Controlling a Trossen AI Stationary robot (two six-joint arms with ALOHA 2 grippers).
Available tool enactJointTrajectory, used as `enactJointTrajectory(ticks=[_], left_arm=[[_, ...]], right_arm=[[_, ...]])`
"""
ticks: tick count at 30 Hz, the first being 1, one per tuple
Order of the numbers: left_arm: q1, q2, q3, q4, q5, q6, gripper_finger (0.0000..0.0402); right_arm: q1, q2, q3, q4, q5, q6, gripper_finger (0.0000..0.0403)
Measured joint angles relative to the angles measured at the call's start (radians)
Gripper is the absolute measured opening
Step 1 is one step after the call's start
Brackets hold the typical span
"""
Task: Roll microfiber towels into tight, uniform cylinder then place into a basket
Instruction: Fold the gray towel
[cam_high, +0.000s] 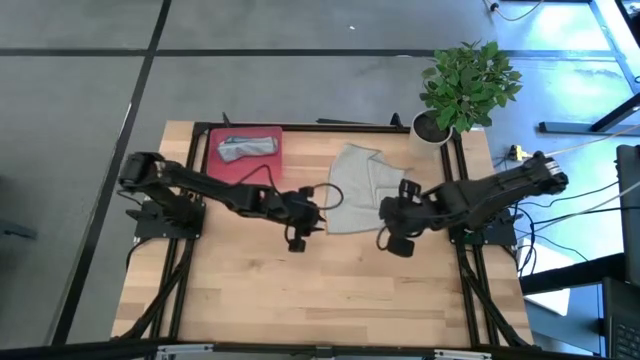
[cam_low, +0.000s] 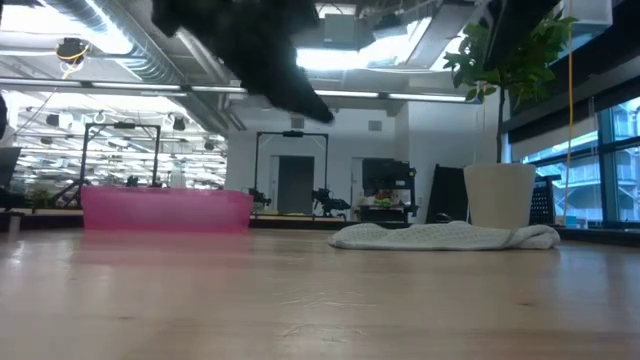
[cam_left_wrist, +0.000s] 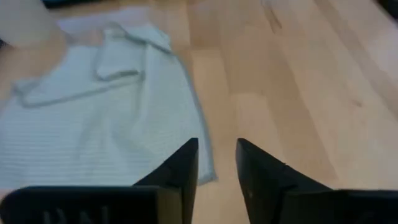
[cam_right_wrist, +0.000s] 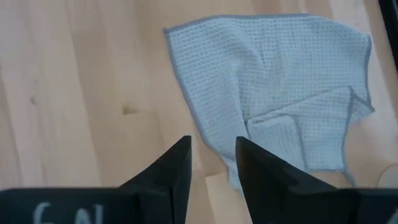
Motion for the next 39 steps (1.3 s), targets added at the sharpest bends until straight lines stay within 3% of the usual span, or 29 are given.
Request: enactJointTrajectory(ticks=[13,17,19,24,39], left_arm=[[-0.044,0.271,0.0,0.188,-0.004,0.184,0.0108],[-0.05,0.305,0.0,0.221,-0.11,0.228,0.0108],[-0.047,0.304,0.0,0.22,-0.154,0.228,0.0108],[-0.025,0.304,0.0,0.215,-0.105,0.154,0.0108],[-0.014,0.414,0.005,0.236,-0.108,0.082,0.0104]], right_arm=[[0.063,-0.047,0.0,0.009,0.054,0.056,0.0126],[0.067,-0.047,0.0,0.009,0.053,0.056,0.0126],[0.067,-0.046,0.0,0.009,0.053,0.056,0.0126],[0.067,-0.046,0.0,0.009,0.053,0.053,0.0126],[0.068,-0.046,0.0,0.007,0.052,0.052,0.0126]])
